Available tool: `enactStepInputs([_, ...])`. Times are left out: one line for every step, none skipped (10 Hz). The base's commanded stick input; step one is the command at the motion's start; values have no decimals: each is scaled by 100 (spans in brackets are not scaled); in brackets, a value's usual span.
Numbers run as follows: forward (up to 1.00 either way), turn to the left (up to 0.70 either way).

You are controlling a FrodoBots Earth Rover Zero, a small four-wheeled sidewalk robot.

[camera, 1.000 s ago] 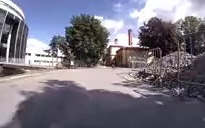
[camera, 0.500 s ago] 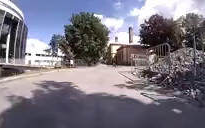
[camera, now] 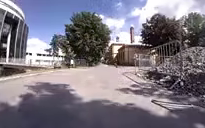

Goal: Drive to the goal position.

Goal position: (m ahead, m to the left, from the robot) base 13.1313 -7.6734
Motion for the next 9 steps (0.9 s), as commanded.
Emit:
enactStepInputs([50,0])
enactStepInputs([50,0])
enactStepInputs([50,0])
enactStepInputs([50,0])
enactStepInputs([50,0])
enactStepInputs([50,0])
enactStepInputs([50,0])
enactStepInputs([50,0])
enactStepInputs([50,0])
